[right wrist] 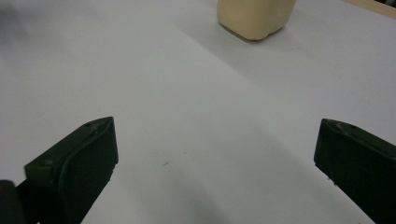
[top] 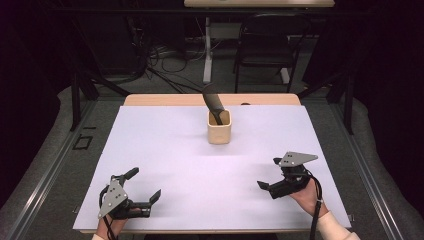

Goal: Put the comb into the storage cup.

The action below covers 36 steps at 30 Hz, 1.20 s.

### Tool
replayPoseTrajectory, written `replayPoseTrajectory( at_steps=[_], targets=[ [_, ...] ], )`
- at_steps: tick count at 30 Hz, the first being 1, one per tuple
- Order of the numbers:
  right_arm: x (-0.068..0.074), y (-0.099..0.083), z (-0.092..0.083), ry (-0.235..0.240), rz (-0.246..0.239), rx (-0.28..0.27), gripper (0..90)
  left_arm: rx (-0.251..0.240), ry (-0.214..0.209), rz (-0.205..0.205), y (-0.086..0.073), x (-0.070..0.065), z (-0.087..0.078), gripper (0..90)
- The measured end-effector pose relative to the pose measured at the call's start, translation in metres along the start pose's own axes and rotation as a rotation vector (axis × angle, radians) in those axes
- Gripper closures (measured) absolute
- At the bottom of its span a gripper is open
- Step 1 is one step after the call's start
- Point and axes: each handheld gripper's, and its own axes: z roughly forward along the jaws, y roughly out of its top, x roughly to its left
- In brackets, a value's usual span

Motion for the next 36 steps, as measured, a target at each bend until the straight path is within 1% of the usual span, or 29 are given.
replayPoseTrajectory(
  at_steps=[6, 13, 19, 20, 23, 28, 29, 31, 36],
  targets=[
    [0.006, -0.01, -0.004, -0.013, -0.012, -0.023, 0.0, 0.001, -0.001, 0.004, 0.0, 0.0, 0.0, 1.1],
    [0.011, -0.016, -0.007, -0.023, -0.013, -0.037, 0.0, 0.002, -0.002, 0.005, 0.0, 0.0, 0.0, 1.1],
    [0.014, -0.02, -0.011, -0.034, -0.021, -0.05, 0.0, 0.003, -0.002, 0.004, 0.0, 0.0, 0.0, 1.1],
    [0.016, -0.021, -0.013, -0.05, -0.03, -0.056, 0.0, 0.002, -0.002, 0.004, 0.0, 0.0, 0.0, 1.1],
    [0.017, -0.022, -0.015, -0.058, -0.029, -0.061, 0.0, 0.003, -0.002, 0.004, 0.0, 0.0, 0.0, 1.1],
    [0.02, -0.025, -0.017, -0.058, -0.032, -0.061, 0.0, 0.004, -0.002, 0.006, 0.0, 0.0, 0.0, 1.1],
    [0.021, -0.025, -0.018, -0.064, -0.033, -0.06, 0.0, 0.005, -0.003, 0.006, 0.0, 0.0, 0.0, 1.1],
    [0.024, -0.026, -0.019, -0.069, -0.045, -0.065, 0.0, 0.005, -0.003, 0.004, 0.0, 0.0, 0.001, 1.1],
    [0.023, -0.027, -0.021, -0.069, -0.038, -0.073, 0.0, 0.007, -0.005, 0.001, -0.001, 0.0, 0.001, 1.1]
  ],
)
